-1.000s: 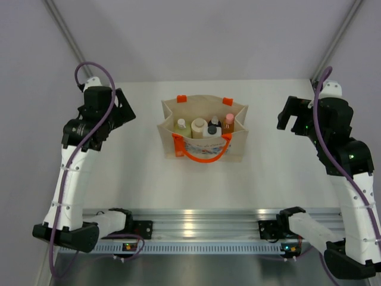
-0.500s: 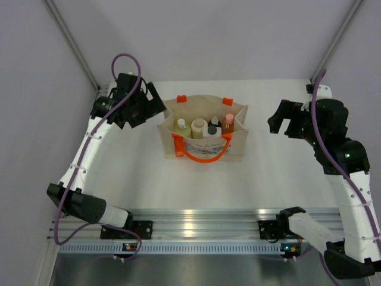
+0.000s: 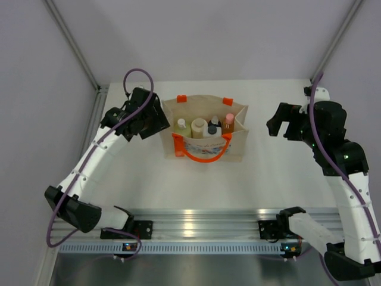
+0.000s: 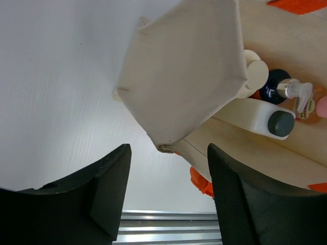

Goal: Take the personal care products out of the canvas bag

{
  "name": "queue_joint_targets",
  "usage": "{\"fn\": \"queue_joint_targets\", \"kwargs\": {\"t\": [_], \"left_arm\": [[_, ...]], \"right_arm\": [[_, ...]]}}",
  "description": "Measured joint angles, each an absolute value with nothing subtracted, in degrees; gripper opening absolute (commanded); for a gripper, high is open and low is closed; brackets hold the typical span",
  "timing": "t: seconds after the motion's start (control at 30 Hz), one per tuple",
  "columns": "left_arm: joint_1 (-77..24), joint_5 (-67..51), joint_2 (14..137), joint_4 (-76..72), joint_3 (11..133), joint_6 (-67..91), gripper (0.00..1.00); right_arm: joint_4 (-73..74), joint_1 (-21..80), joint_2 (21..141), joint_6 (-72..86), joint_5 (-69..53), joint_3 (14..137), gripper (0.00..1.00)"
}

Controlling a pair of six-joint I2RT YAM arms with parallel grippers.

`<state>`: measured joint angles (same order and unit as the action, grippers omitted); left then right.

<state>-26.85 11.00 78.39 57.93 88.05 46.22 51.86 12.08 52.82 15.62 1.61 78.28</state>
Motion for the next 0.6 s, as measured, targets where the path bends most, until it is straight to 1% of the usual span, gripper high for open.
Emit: {"fn": "queue_joint_targets", "kwargs": {"t": [0.1,0.13,0.17,0.2,0.23,0.33,0.37,0.47,0.57,0.6], "left_arm": [[-27.1,11.2,78.5,58.3,86.9,46.6,0.54],[-27.3,11.4,78.7,58.3,86.8,46.7,0.45],[-27.4,11.4,78.8,58.3,86.8,46.9,0.41],[-27.6,11.5,79.1,58.2,86.8,47.0,0.34],[-28.0,11.5,79.4,58.2,86.8,47.2,0.18],[-29.0,11.5,80.1,58.1,86.6,47.6,0.14],[-29.5,11.6,80.1,58.0,86.5,47.9,0.07],[-31.4,12.5,80.0,57.4,85.6,48.7,0.0],[-34.5,13.4,79.6,56.1,83.8,49.9,0.0],[-35.6,13.5,79.3,55.5,83.1,50.4,0.0]], "right_arm": [[51.9,12.1,53.3,15.6,1.0,78.4,0.99],[51.8,12.1,53.6,15.6,0.7,78.4,1.0],[51.8,12.1,53.8,15.6,0.4,78.4,0.99],[51.8,12.1,54.2,15.6,-0.1,78.4,1.0],[51.8,12.1,54.5,15.6,-0.4,78.5,1.0],[51.9,12.1,55.4,15.7,-1.9,78.8,0.99],[51.8,12.1,55.9,15.7,-2.6,79.1,1.0],[51.6,12.2,58.1,16.0,-5.1,80.7,0.99],[51.2,14.1,61.1,16.6,-6.1,82.9,0.97],[51.0,15.0,62.0,16.7,-6.3,83.8,0.92]]}}
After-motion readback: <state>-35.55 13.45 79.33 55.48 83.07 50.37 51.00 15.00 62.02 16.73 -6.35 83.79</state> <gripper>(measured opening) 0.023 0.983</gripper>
